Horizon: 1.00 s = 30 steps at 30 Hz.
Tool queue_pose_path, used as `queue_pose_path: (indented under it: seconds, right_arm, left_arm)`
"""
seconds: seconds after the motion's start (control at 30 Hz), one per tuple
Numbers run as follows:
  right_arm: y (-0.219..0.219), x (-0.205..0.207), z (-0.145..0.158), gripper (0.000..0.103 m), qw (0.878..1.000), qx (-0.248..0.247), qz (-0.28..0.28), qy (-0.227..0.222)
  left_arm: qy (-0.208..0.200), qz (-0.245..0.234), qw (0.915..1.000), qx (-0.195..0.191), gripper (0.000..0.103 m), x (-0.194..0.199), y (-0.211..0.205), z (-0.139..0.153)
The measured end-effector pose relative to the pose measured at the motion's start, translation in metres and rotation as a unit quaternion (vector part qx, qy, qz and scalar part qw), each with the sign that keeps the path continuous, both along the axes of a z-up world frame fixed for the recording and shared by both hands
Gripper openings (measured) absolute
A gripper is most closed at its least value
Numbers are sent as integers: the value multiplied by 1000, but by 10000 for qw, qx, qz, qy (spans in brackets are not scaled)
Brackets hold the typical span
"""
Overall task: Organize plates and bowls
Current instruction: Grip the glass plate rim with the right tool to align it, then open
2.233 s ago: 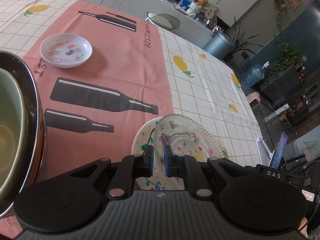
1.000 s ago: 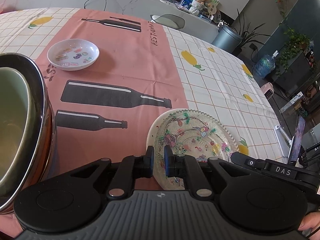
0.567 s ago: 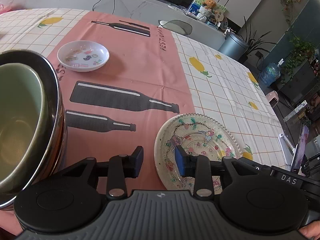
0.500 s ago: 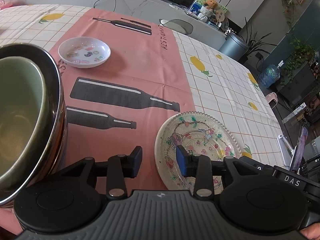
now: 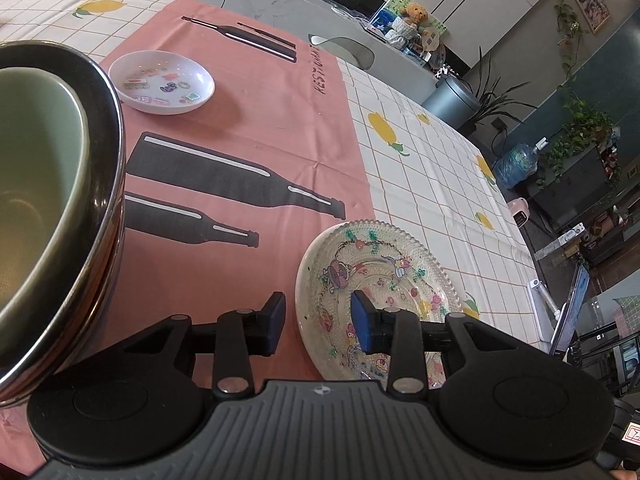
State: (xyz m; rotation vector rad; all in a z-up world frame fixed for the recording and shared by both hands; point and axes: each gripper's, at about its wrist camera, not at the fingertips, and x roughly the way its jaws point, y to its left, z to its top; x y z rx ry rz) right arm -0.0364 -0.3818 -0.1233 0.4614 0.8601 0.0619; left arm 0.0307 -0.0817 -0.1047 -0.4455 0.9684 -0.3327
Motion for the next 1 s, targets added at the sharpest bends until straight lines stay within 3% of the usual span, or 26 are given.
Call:
queue_pose_path:
  seconds: [0.43, 0.6, 1.0]
  right_arm:
    - [9, 14, 0, 2, 9999, -116, 118, 39]
    - [8, 14, 0, 2, 9999, -107, 95, 72]
    - [11, 15, 2, 2, 9997, -184, 87, 133]
  left_arm:
    - [-58, -87, 9999, 104, 34, 0, -4, 0]
    - [-84, -101, 9994, 330, 18, -1, -6, 1]
    - [-260, -349, 9953, 870, 18, -4, -17, 5]
